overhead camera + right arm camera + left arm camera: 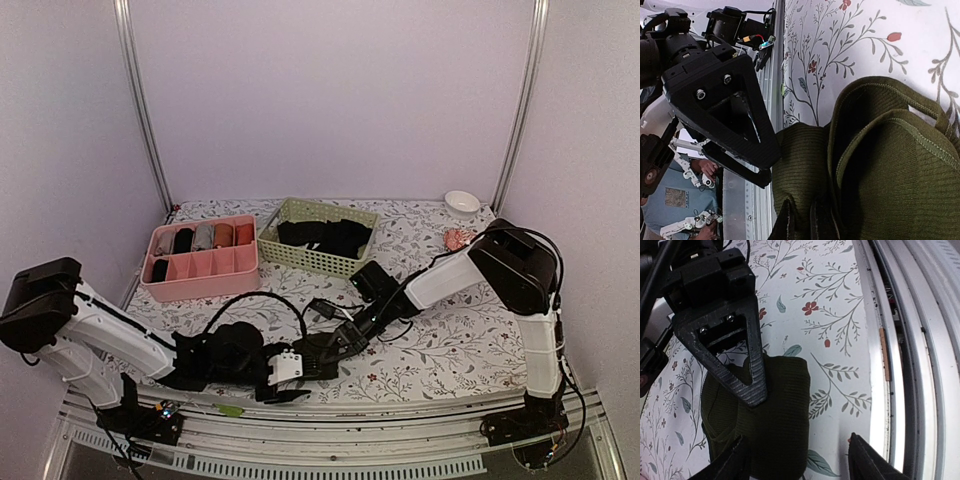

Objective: Roll the underwear
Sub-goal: Roll the underwear at the center of the board.

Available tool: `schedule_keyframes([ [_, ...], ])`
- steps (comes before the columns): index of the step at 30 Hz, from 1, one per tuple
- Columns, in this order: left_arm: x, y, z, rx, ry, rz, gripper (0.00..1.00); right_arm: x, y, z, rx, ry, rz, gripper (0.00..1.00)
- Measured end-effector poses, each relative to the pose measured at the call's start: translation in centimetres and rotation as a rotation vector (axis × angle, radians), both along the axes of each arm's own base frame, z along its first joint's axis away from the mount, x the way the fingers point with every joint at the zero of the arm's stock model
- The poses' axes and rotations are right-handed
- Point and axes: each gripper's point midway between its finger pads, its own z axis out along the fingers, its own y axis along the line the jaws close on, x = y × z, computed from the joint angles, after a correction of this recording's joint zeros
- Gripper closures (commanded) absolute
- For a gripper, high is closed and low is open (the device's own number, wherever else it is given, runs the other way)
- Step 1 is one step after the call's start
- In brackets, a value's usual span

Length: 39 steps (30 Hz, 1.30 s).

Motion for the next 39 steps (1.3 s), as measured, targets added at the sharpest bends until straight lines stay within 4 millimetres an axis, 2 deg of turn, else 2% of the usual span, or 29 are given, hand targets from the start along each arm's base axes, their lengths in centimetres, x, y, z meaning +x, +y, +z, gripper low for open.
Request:
schedule_keyframes([
  [7, 0.7, -0.9, -0.8, 0.040, -0.039, -0.008, 0.35, 0.1, -0.1, -0.1, 0.004, 0.045, 0.004, 1.00],
  [10, 1.2, -1.2, -1.3, 0.060, -0.064, -0.008, 0.40, 0.2, -0.1, -0.1, 0.004, 0.049, 0.004, 1.00],
  [13, 1.7, -1.5, -1.8, 0.082, -0.087, -0.005, 0.62, 0.2, -0.1, -0.2, 0.004, 0.049, 0.003, 1.00],
  [16, 2.3, -1.8, -1.8, 0.096, -0.108, 0.012, 0.78, 0.3, -0.2, -0.2, -0.001, 0.054, 0.000, 1.00],
  [19, 2.4, -1.8, -1.7, 0.103, -0.110, 0.014, 0.86, 0.3, -0.3, -0.2, -0.003, 0.055, -0.002, 0.85],
  [22, 2.3, -1.8, -1.7, 0.101, -0.088, 0.005, 0.89, 0.4, -0.4, -0.1, -0.003, 0.032, -0.011, 0.65],
  [26, 1.5, -2.0, -1.4, 0.079, -0.001, -0.036, 0.89, 0.2, -2.6, 0.4, -0.019, -0.076, -0.084, 0.54],
  [30, 1.1, -1.5, -1.0, 0.058, 0.124, -0.072, 0.89, 0.4, -4.9, 2.5, 0.005, -0.229, -0.170, 0.51],
  [33, 1.5, -1.2, -0.6, 0.044, 0.216, -0.076, 0.89, 1.1, -5.8, 5.5, 0.079, -0.398, -0.232, 0.48],
  [36, 2.2, -1.1, 0.0, 0.027, 0.305, -0.073, 0.88, 0.9, -6.4, 7.9, 0.148, -0.551, -0.267, 0.45],
  [39, 2.6, -1.6, 0.2, 0.029, 0.389, -0.084, 0.88, 0.0, -6.0, 8.6, 0.186, -0.670, -0.254, 0.44],
])
